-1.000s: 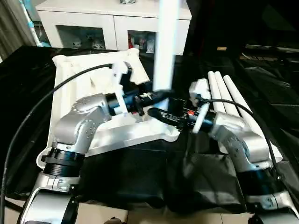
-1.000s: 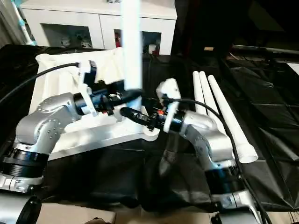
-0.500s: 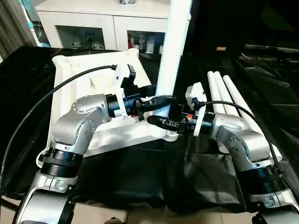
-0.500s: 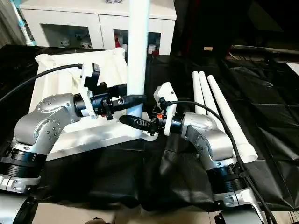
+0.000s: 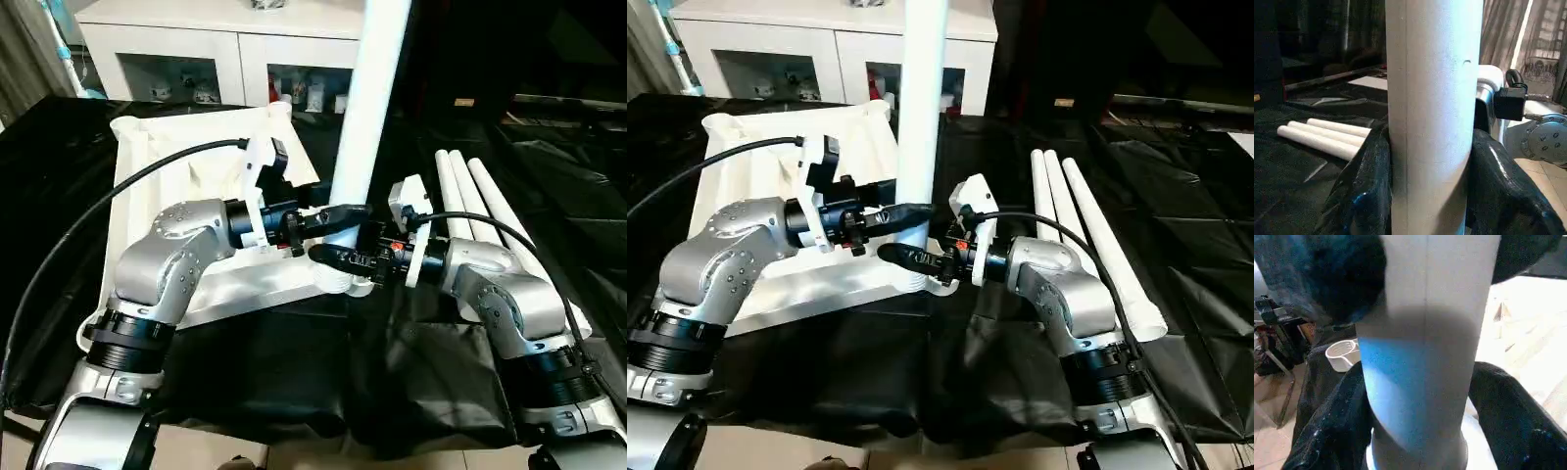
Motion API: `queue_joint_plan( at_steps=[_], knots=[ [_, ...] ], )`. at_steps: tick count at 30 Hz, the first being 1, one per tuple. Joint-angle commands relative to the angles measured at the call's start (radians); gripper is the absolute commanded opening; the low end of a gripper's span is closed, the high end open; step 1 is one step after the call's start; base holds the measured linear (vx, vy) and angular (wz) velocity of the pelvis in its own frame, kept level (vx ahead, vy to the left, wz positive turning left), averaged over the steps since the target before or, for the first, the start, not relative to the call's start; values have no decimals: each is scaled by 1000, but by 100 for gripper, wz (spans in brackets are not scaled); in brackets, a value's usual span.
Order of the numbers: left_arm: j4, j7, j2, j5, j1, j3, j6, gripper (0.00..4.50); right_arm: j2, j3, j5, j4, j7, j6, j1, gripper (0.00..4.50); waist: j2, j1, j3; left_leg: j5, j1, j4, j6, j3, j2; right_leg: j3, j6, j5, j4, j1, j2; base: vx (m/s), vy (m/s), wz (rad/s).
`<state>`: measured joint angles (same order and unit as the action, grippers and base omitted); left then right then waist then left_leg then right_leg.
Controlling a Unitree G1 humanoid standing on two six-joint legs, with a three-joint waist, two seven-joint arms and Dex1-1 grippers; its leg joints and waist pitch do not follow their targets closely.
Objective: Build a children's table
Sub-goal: Insert table leg to table base
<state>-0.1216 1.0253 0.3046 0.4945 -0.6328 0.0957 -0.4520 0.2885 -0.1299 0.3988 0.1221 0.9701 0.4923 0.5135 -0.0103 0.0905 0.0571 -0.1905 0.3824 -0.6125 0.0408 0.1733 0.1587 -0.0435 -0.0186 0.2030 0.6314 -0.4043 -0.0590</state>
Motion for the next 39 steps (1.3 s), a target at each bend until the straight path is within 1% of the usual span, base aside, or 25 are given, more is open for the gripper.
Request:
queue_joint_plan(
  at_steps=[1, 3, 4, 7, 8, 9, 11, 14, 16, 19, 20, 30, 31, 32, 33, 34, 35, 36, 39],
  knots=[
    [21, 13, 1, -8, 1, 12, 11, 193, 4, 0, 15, -11, 10, 6, 20, 305, 7, 4, -77, -60, -18, 64, -56, -22, 65, 45, -274, -74, -50, 66, -86, 0, 0, 0],
    [21, 13, 1, -8, 1, 12, 11, 193, 4, 0, 15, -11, 10, 6, 20, 305, 7, 3, -77, -61, -17, 65, -57, -22, 66, 45, -274, -74, -50, 65, -85, 0, 0, 0],
    [20, 15, 2, -10, 2, 14, 13, 193, 3, 3, 19, -13, 10, 8, 22, 305, 3, 3, -77, -60, -17, 64, -57, -21, 65, 45, -274, -73, -50, 66, -86, 0, 0, 0],
    [19, 16, 3, -12, 3, 15, 15, 193, 3, 4, 21, -14, 13, 10, 25, 305, 5, 4, -77, -59, -18, 64, -59, -21, 66, 45, -275, -71, -50, 65, -86, 0, 0, 0],
    [21, 16, 4, -12, 4, 16, 15, 193, 3, 4, 22, -13, 15, 11, 28, 305, 3, 3, -77, -59, -18, 64, -59, -21, 66, 46, -274, -69, -50, 65, -86, 0, 0, 0],
    [24, 16, 5, -11, 5, 17, 14, 193, 3, 5, 23, -12, 17, 13, 30, 305, 4, 4, -77, -60, -18, 64, -60, -21, 66, 46, -273, -66, -50, 65, -86, 0, 0, 0],
    [26, 16, 6, -11, 5, 16, 13, 193, 3, 5, 24, -11, 18, 14, 32, 278, 3, 4, -77, -56, -17, 63, -62, -21, 65, 46, -273, -66, -50, 66, -86, 0, 0, 0],
    [27, 17, 6, -10, 6, 16, 12, 193, 2, 5, 26, -10, 19, 17, 34, 268, 3, 3, -77, -55, -17, 64, -61, -21, 65, 45, -271, -62, -50, 65, -86, 0, 0, 0],
    [27, 17, 7, -11, 5, 15, 12, 193, 1, 6, 28, -7, 20, 18, 35, 236, 4, 4, -77, -57, -17, 63, -60, -21, 65, 45, -271, -64, -50, 65, -86, 0, 0, 0],
    [24, 17, 7, -12, 3, 14, 13, 193, 2, 6, 26, -5, 21, 15, 35, 219, 5, 3, -77, -61, -18, 64, -58, -22, 66, 45, -271, -62, -50, 64, -85, 0, 0, 0],
    [23, 18, 8, -12, 3, 14, 13, 193, 3, 5, 26, -5, 22, 14, 34, 196, 6, 3, -77, -61, -18, 63, -57, -22, 66, 45, -272, -62, -50, 64, -85, 0, 0, 0],
    [17, 18, 9, -15, -5, 13, 22, 191, 13, -4, 20, -4, 29, 4, 26, 186, 5, 4, -78, -61, -17, 63, -56, -22, 65, 45, -272, -64, -50, 65, -86, 0, 0, 0],
    [8, 10, 3, -8, -8, 5, 12, 247, 12, -3, 18, -3, 27, 1, 26, 186, 5, 4, -77, -62, -17, 63, -56, -22, 65, 45, -271, -62, -50, 65, -86, 0, 0, 0],
    [7, 8, 1, -3, -7, 1, 7, 247, 11, -2, 17, -3, 24, -1, 26, 186, 4, 4, -77, -63, -17, 63, -55, -22, 65, 45, -271, -61, -50, 65, -86, 0, 0, 0],
    [8, 8, 2, 4, -6, -3, -3, 261, 9, -1, 15, -1, 21, -4, 25, 186, 4, 4, -78, -63, -17, 63, -55, -22, 66, 45, -271, -60, -49, 65, -86, 0, 0, 0],
    [9, 4, -2, 8, -4, -9, -5, 261, 8, 0, 14, 0, 17, -8, 25, 186, 3, 4, -78, -61, -17, 63, -55, -22, 65, 45, -271, -61, -49, 65, -86, 0, 0, 0],
    [9, 1, -3, 10, -3, -13, -5, 268, 8, 1, 13, 2, 15, -11, 25, 186, 4, 4, -78, -60, -17, 63, -55, -22, 65, 45, -273, -63, -49, 65, -86, 0, 0, 0],
    [9, 2, -7, 22, -2, -22, -10, 279, 7, 3, 12, 3, 11, -13, 24, 186, 2, 4, -77, -60, -17, 63, -56, -21, 65, 45, -272, -62, -50, 65, -86, 0, 0, 0],
    [1, -3, -7, 35, -3, -44, -9, 300, 5, 8, 12, 4, 2, -17, 23, 186, 2, 4, -77, -63, -17, 63, -54, -21, 65, 45, -275, -55, -50, 65, -86, 0, 0, 0]
  ],
)
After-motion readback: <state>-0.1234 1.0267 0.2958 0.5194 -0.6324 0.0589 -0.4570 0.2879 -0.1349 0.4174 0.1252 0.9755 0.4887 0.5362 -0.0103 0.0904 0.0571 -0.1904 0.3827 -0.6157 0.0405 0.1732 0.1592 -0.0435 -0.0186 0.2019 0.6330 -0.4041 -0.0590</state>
